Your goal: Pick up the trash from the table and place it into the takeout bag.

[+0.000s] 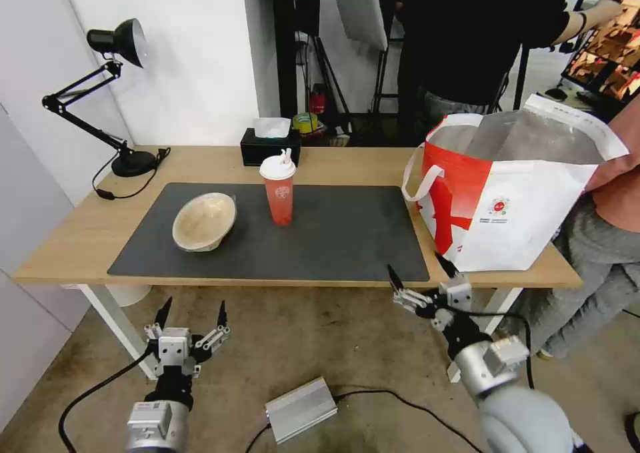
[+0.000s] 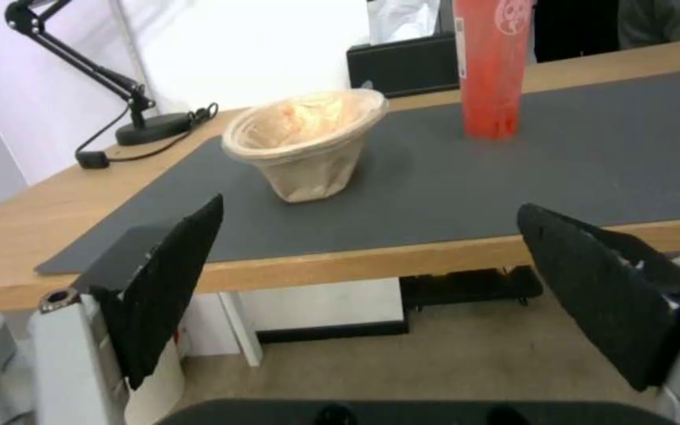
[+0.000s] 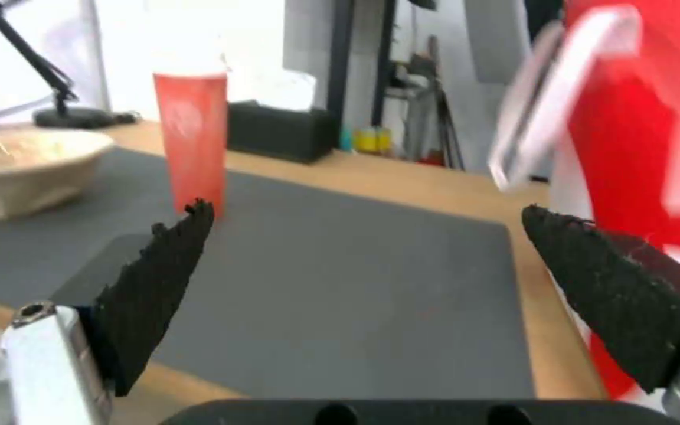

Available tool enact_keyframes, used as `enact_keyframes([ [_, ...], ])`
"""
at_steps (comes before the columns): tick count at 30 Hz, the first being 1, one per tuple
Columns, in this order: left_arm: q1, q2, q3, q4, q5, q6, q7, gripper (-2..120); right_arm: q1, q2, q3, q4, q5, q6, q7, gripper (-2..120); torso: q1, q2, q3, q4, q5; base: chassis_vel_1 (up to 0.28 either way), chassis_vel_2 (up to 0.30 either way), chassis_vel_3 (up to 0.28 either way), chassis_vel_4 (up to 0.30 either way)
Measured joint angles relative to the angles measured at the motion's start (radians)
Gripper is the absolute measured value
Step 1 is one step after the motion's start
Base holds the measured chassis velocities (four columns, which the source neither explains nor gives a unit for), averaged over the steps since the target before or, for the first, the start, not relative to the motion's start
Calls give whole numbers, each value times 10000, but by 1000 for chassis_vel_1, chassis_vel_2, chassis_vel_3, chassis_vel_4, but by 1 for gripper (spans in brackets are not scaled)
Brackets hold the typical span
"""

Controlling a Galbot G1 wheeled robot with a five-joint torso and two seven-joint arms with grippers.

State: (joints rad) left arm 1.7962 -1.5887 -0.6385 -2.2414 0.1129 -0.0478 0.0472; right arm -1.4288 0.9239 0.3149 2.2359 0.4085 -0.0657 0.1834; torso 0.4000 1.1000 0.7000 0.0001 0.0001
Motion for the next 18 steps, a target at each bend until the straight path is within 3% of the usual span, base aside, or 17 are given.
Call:
enact_keyframes([
  [6,61,-30,20,-109,136,0,6,100,1587,-698,-778,-347,1010,-418,-37,100,1,0,1,-1,0,0,0,0,0],
  [18,207,-33,-26,-415,188,-6,13,100,4263,-1257,-1981,-1005,2123,-1053,75,100,1,-1,0,-1,0,0,0,0,0],
])
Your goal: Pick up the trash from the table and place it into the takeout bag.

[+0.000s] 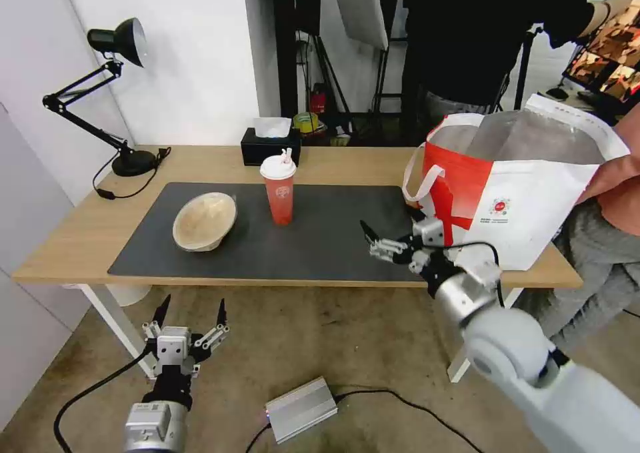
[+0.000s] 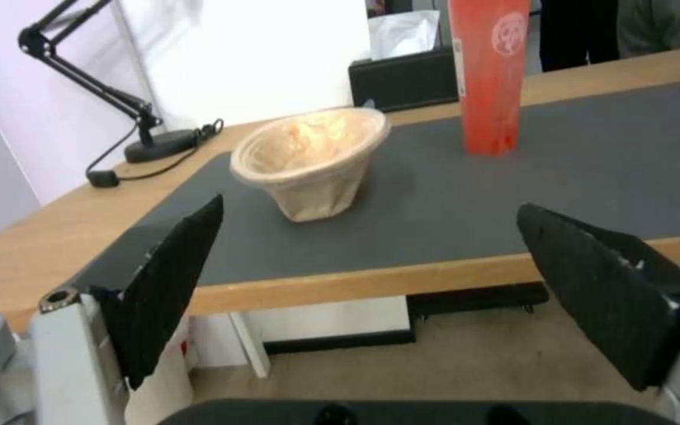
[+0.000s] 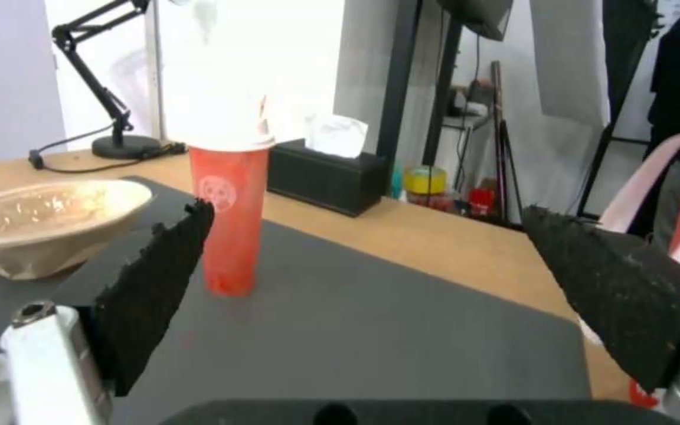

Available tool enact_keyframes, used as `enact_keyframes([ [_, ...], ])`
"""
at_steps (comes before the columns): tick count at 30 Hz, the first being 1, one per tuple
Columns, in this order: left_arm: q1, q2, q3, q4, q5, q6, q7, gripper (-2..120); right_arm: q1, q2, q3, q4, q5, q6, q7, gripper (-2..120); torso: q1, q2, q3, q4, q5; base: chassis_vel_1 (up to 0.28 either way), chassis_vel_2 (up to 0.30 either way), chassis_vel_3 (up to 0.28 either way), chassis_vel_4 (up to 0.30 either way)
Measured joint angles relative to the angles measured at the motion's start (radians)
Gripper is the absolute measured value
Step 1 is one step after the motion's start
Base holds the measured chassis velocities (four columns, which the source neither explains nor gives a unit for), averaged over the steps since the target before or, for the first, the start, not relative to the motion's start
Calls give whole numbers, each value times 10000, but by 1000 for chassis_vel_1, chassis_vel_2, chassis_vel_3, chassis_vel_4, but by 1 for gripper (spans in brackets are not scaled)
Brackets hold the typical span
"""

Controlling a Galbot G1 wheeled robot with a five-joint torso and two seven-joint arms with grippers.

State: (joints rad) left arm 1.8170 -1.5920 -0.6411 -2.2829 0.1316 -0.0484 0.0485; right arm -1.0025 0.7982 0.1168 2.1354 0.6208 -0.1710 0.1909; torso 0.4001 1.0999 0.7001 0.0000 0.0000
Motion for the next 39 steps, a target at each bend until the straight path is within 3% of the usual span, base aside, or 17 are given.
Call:
enact_keyframes([
  [16,66,43,-31,-201,0,-33,4,100,1267,-111,-1002,-439,744,-407,328,100,0,0,0,0,0,0,0,0,0],
  [21,65,53,-39,-226,0,-32,8,100,2193,-58,-1921,-909,1241,-525,409,100,0,1,0,0,0,0,0,0,0],
  [31,29,9,-61,-159,12,-25,13,100,4673,544,-3676,-2069,2982,-875,-572,100,0,0,0,2,-2,0,0,0,0],
  [39,22,3,-123,-137,13,-24,12,100,5491,1113,-4312,-2794,3419,-1008,-793,100,0,1,0,1,-2,0,0,0,0],
])
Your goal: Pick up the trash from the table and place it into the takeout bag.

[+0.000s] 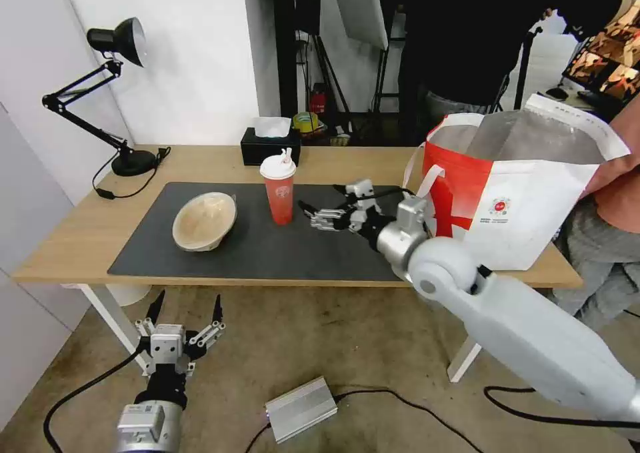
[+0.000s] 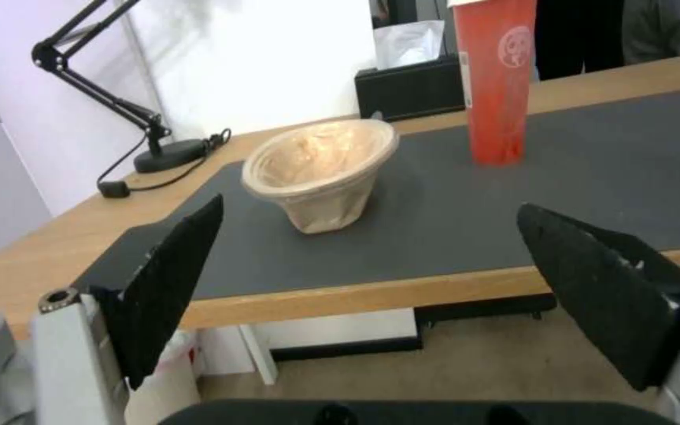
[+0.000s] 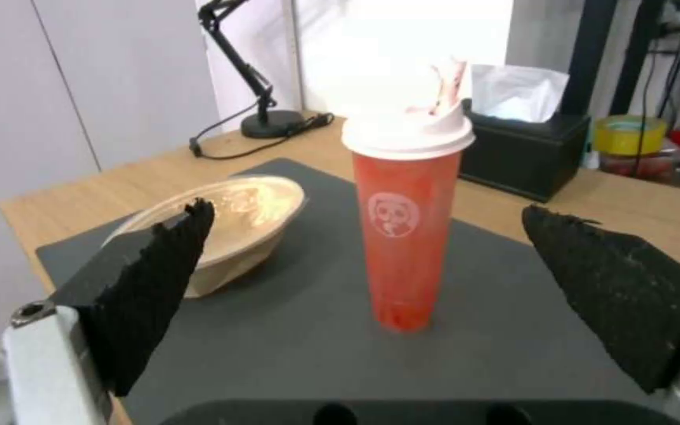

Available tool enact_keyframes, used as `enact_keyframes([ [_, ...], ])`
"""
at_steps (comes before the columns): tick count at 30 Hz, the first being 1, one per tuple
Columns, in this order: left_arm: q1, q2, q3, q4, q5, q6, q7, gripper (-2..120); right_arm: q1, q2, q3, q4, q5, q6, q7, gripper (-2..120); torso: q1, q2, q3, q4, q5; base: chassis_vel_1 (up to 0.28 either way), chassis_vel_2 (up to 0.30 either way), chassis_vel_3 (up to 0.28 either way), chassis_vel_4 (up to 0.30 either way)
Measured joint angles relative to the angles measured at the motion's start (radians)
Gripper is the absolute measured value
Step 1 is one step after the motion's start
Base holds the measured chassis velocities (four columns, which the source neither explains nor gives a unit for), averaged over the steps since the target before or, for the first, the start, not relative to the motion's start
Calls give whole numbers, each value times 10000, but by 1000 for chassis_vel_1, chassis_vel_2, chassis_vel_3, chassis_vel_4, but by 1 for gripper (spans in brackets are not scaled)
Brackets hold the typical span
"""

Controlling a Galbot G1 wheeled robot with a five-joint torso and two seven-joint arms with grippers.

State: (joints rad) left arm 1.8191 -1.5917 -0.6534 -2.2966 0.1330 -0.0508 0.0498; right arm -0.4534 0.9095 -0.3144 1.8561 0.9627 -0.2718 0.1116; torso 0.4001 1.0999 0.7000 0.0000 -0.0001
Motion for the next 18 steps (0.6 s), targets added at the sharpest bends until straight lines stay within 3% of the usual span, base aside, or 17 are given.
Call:
enact_keyframes([
  [18,-41,-4,-9,99,-13,-7,-12,100,-91,520,372,-1248,-45,-61,29,100,-1,1,0,-1,2,0,0,0,0],
])
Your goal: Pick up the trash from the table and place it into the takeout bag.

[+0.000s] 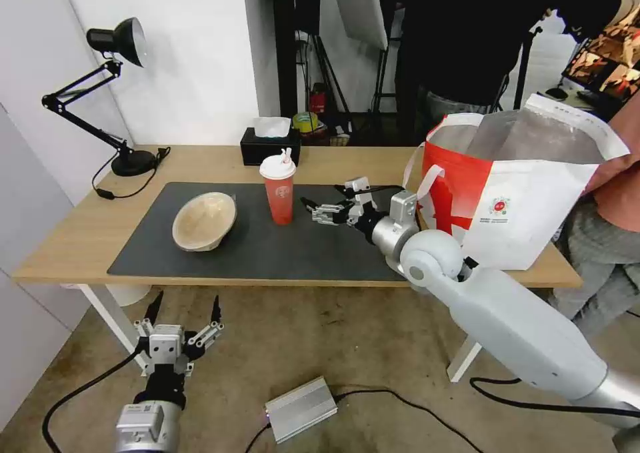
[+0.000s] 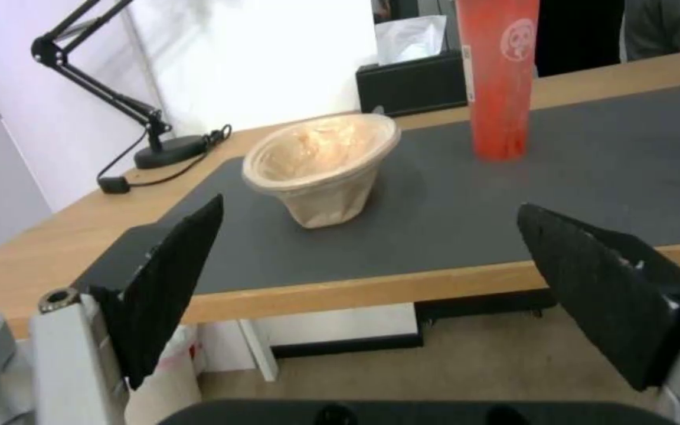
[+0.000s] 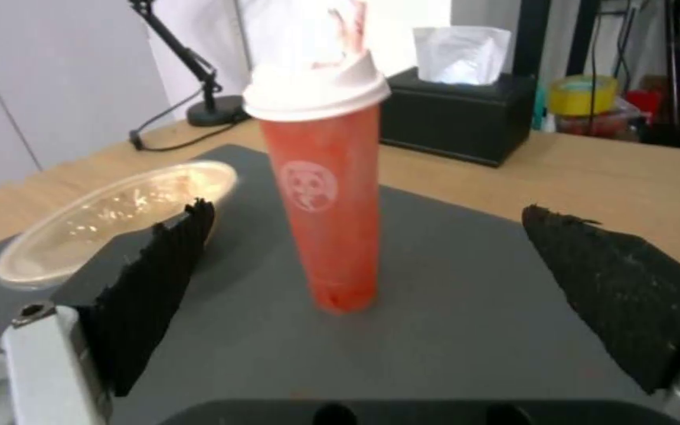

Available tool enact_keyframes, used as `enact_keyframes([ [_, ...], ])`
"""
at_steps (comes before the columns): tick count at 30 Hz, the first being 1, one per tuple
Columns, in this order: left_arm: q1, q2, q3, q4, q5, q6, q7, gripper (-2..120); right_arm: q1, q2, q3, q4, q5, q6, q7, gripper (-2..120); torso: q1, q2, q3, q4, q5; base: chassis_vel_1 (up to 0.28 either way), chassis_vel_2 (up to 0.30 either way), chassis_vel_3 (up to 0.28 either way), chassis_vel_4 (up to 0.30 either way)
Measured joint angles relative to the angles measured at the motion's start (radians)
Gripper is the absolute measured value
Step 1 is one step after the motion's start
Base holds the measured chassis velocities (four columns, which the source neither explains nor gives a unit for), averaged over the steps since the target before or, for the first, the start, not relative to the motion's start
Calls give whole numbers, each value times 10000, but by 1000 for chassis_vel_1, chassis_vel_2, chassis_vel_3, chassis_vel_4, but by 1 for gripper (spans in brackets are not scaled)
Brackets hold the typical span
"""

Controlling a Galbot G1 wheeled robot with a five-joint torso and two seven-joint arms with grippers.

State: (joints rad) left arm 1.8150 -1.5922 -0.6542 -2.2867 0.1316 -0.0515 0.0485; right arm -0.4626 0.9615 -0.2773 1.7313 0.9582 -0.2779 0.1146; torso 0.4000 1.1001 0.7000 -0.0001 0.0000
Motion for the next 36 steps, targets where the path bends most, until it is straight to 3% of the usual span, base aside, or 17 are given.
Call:
enact_keyframes([
  [36,-159,-4,-145,108,-94,-27,-28,100,946,1483,-729,-2554,-621,348,-609,100,0,-1,0,1,0,0,0,0,0],
])
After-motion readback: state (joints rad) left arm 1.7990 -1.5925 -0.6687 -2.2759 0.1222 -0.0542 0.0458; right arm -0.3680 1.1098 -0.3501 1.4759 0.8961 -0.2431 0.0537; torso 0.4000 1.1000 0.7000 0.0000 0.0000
